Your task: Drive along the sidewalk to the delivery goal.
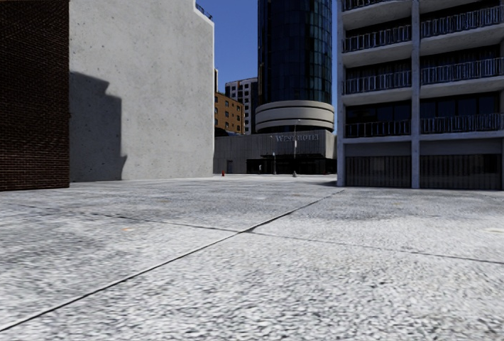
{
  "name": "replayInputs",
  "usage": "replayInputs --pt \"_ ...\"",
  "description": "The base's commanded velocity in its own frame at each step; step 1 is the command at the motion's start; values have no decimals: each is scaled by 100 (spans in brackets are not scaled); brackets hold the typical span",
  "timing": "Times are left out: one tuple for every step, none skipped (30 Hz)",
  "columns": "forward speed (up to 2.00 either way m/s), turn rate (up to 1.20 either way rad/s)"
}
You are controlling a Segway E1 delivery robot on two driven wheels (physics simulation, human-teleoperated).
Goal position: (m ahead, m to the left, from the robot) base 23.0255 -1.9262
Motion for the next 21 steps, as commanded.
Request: replayInputs --pt "200 0" --pt "200 0" --pt "200 0" --pt "200 0" --pt "200 0" --pt "200 0" --pt "200 0" --pt "200 0" --pt "200 0" --pt "200 0" --pt "200 0" --pt "200 0" --pt "200 0" --pt "200 0" --pt "200 0" --pt "200 0" --pt "200 0" --pt "200 0" --pt "200 0" --pt "200 0" --pt "200 0"
